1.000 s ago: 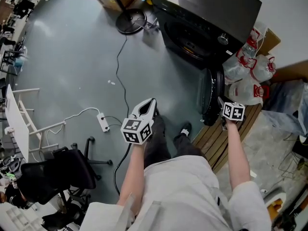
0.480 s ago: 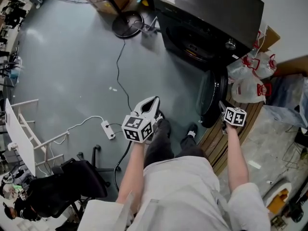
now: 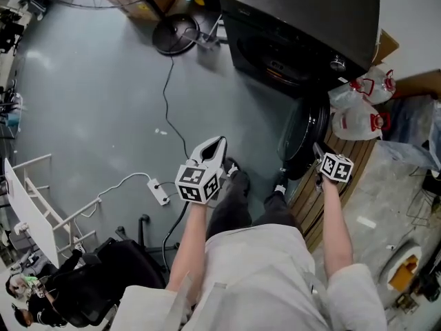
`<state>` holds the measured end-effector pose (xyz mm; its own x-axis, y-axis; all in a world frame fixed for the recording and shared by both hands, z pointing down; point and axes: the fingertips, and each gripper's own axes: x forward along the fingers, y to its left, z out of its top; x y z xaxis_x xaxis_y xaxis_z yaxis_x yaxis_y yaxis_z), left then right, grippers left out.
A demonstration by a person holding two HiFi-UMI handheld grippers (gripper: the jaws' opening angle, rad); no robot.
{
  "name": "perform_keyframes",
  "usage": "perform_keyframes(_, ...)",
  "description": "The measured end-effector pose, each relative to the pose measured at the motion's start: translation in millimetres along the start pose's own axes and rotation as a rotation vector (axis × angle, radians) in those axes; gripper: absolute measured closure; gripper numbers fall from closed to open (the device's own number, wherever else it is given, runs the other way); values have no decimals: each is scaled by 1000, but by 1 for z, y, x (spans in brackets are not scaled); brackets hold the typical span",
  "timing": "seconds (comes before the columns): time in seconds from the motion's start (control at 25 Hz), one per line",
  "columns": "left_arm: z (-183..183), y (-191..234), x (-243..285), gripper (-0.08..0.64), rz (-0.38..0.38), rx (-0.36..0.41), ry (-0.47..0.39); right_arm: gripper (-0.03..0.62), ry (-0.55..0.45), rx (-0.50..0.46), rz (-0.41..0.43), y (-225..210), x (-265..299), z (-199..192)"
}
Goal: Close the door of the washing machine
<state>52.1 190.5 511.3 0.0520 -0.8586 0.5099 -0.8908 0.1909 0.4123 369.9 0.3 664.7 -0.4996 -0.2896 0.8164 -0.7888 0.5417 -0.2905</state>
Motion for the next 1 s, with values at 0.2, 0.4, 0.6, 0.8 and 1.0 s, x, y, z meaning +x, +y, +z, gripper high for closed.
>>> perform_keyframes(0.2, 6, 20, 0, 554, -18, -15, 0, 442, -1, 31, -21, 10, 6, 1)
perform_keyframes(0.4, 12, 40, -5, 555, -17, -1, 12, 439, -11, 59, -43, 23, 11, 4)
perform_keyframes(0.6, 15, 61, -15, 555, 15, -14, -6, 433, -12, 79, -48, 35, 19, 7)
perform_keyframes(0.8, 16, 78, -24, 554, 50, -42, -22, 425, -9, 128, -36, 48, 31, 12)
perform_keyframes(1.0, 19, 93, -28, 555, 81, -47, -32, 412, -23, 196, -12, 64, 44, 19)
